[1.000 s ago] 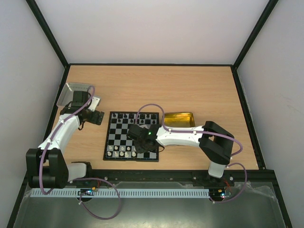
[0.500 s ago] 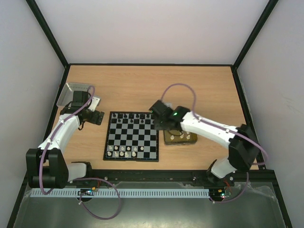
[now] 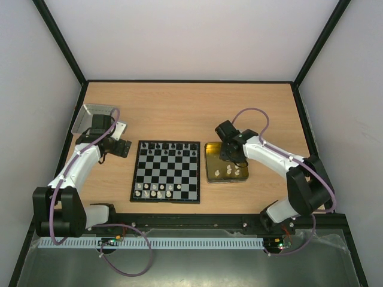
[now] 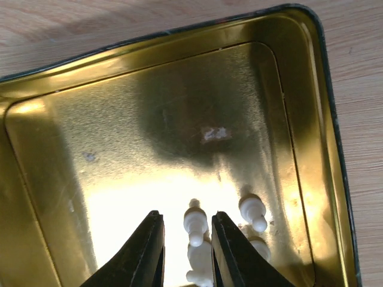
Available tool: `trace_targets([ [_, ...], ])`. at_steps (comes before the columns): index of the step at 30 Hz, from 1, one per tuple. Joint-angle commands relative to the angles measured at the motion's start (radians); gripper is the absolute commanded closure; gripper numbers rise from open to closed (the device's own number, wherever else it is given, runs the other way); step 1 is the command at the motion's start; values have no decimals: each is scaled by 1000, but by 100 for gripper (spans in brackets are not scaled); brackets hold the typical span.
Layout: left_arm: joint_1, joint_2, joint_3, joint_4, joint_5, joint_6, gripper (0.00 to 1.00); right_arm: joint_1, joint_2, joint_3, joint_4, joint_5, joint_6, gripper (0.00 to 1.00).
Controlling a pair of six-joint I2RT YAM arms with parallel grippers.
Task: Set up the chess pieces on the board
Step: Pick up the chess piece from the storage box.
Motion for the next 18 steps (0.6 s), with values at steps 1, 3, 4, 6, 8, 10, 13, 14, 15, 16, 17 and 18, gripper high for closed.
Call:
trace_targets([
  [1, -1, -2, 22, -12, -8, 10, 6, -30, 11, -21, 27, -16, -38, 79],
  [3, -1, 1, 20, -10, -8, 11, 6, -33, 21, -30, 37, -27, -40, 79],
  [4, -1, 3, 20, -8, -8, 10, 6, -34, 28, -34, 45, -36, -44, 79],
  [6, -1, 4, 20, -6, -9, 10, 6, -34, 40, -42, 54, -51, -47, 80],
  [8, -1, 6, 20, -6, -11, 12, 6, -34, 44, -46, 62, -56, -52, 82],
  [10, -1, 7, 21, -6, -11, 12, 7, -34, 50, -54, 67, -58, -54, 82],
  [13, -1, 9, 24, -8, -11, 12, 6, -36, 58, -72, 74, -65, -54, 82],
  [14, -2, 9, 26, -8, -11, 12, 6, -36, 58, -81, 79, -67, -55, 82],
  [15, -2, 11, 26, -8, -11, 12, 6, -36, 57, -86, 84, -68, -55, 82],
  [16, -1, 12, 27, -8, -10, 12, 6, -37, 57, -90, 87, -66, -54, 82],
  [17, -1, 12, 27, -8, -9, 11, 6, -38, 55, -94, 90, -67, -55, 82],
  [18, -1, 14, 28, -8, -7, 10, 6, -39, 55, -97, 92, -67, -56, 82],
])
